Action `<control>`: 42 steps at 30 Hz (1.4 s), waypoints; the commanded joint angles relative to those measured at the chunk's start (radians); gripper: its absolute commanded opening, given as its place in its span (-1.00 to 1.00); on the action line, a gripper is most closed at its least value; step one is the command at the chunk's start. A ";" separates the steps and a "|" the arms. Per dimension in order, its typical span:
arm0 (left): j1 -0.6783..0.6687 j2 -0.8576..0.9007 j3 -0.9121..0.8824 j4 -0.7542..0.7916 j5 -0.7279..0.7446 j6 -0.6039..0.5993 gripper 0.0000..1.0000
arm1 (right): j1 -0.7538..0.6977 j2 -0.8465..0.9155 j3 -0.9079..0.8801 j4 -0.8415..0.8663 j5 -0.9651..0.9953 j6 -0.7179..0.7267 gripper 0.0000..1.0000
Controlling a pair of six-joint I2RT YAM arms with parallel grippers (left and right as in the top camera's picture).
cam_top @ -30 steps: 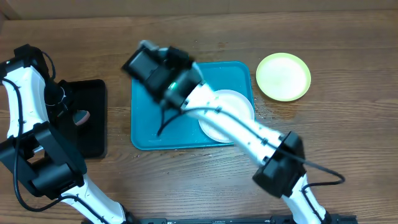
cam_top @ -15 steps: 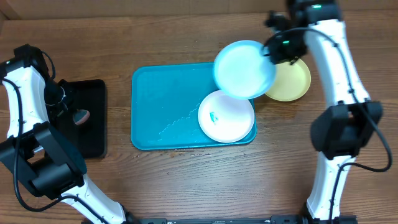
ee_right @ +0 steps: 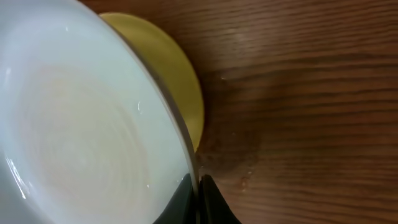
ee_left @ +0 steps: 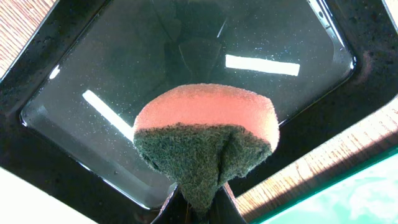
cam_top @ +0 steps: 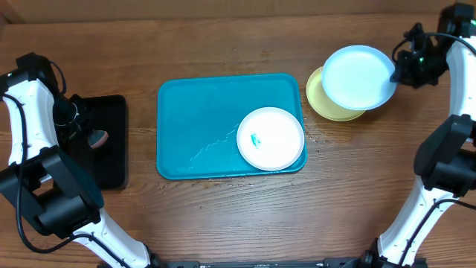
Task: Clean dirty plates on tray and stack at the side
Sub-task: 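Lift the light blue plate with the right gripper toward the yellow plate, then lower the light blue plate onto the yellow plate and release, then move the right gripper to the white plate rim and drag it left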
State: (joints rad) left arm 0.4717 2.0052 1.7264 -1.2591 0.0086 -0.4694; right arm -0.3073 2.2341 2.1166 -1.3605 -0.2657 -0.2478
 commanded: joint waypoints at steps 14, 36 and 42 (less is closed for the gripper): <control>-0.001 -0.010 -0.005 0.004 0.011 -0.010 -0.91 | 0.098 -0.010 -0.252 0.259 -0.051 0.121 1.00; -0.002 -0.010 -0.005 0.008 0.012 -0.009 -0.92 | 0.618 -0.010 -0.252 0.180 0.104 -0.232 1.00; -0.002 -0.010 -0.005 0.009 0.012 -0.010 -0.92 | 0.666 -0.010 -0.271 0.150 0.110 -0.233 0.64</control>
State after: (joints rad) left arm 0.4717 2.0052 1.7264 -1.2518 0.0151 -0.4694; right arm 0.3489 2.2345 1.8668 -1.2186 -0.1936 -0.4599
